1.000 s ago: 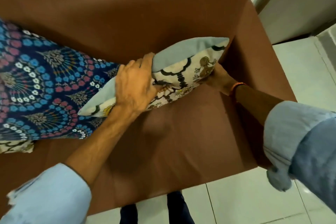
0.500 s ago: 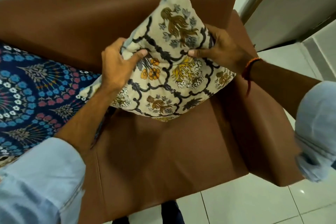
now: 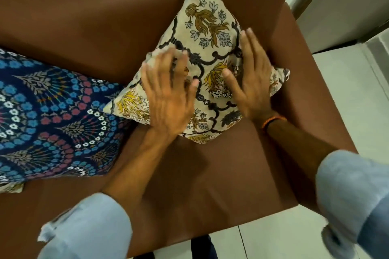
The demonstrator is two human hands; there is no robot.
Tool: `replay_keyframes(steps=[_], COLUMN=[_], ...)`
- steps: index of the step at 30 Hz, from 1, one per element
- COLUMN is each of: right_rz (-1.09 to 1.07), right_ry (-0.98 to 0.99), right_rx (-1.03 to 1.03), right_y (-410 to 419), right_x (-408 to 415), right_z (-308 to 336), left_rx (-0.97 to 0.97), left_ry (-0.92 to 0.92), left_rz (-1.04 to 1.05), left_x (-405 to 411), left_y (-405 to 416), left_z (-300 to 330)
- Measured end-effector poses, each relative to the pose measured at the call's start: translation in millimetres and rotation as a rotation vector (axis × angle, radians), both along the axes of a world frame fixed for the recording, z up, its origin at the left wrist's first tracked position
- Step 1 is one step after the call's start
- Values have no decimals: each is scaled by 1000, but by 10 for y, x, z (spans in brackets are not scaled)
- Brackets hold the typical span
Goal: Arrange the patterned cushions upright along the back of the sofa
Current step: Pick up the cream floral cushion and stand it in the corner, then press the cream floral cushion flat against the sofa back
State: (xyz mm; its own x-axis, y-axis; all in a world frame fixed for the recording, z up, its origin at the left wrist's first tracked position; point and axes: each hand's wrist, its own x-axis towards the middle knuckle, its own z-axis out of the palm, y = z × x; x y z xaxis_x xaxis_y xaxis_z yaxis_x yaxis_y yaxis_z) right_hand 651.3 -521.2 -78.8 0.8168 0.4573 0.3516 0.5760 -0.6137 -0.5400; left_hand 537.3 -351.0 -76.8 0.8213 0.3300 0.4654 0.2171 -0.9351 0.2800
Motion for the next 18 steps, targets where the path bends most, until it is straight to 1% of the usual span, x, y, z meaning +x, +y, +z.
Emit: replay_keyframes(steps=[2,4,8,10,12,14,15,18], right_rz=[19,-31,-156,-156,-152,-171,-175,-192], right_ry=[-60,-77,-140,-184,-164,-61,-8,36], right_rx=[-63,-81,-113,-140,-127,-72,-38,76], right_y=[92,204,367,323,242,178,148,85], right_x=[-192,-233,18,121,205,265,285,238], right_z=[-227,-408,-548,-614,-634,-611,-585,-456], left_rx=[101,151,278,326,350,344,329,176], left_ry=[112,159,130,123,131,134,140,134], left_rz=[-60,-48,-66,-103,-136,-113,-62,126], left_x=[25,96,279,306,298,242,208,16], left_y=[-175,-154,180,359,484,605,667,906], left_z=[-165,-344,-526,-586,-617,-580,-541,-381])
